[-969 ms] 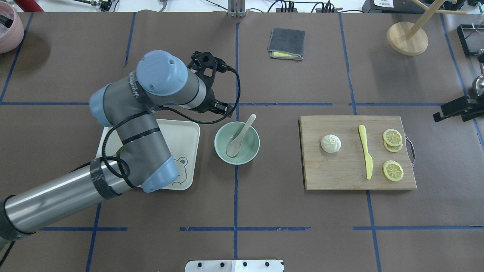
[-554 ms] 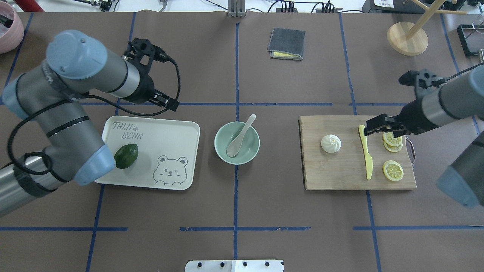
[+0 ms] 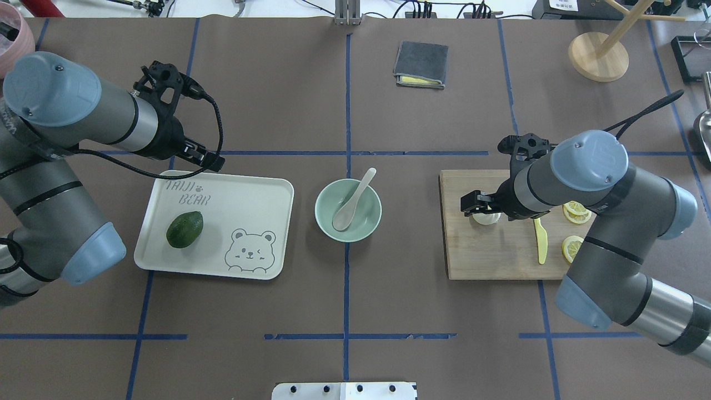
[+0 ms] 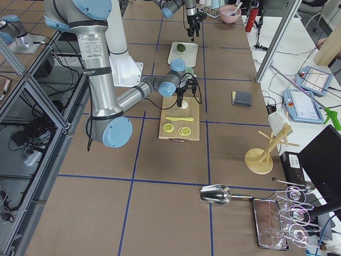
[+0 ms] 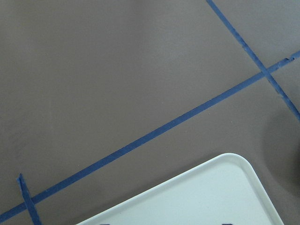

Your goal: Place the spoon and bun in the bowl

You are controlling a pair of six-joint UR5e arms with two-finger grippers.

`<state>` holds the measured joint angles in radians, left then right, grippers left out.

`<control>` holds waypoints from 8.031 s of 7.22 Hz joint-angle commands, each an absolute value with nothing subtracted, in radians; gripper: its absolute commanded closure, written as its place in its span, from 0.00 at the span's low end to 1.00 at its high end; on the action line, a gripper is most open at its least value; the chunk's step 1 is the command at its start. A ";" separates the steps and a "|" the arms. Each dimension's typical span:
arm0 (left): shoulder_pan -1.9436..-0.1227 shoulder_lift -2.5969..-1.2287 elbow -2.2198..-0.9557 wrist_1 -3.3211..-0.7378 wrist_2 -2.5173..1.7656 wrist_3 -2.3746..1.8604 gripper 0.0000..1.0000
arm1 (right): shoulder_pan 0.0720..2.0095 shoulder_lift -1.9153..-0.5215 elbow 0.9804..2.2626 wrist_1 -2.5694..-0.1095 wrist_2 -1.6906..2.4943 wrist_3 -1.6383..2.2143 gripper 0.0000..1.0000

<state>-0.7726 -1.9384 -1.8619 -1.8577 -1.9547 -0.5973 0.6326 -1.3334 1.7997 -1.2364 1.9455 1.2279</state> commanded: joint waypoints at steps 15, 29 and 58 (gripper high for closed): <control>-0.816 -1.855 -1.951 -1.856 -1.957 -0.588 0.14 | 0.638 -1.170 1.815 -1.369 1.899 1.317 0.49; -1.051 -1.704 -2.028 -1.856 -2.071 -0.312 0.13 | 0.512 -0.917 1.748 -1.450 1.810 1.580 0.01; -1.546 -1.559 -1.723 -1.473 -2.379 0.100 0.00 | 1.513 -1.729 1.847 -1.603 2.375 -0.083 0.00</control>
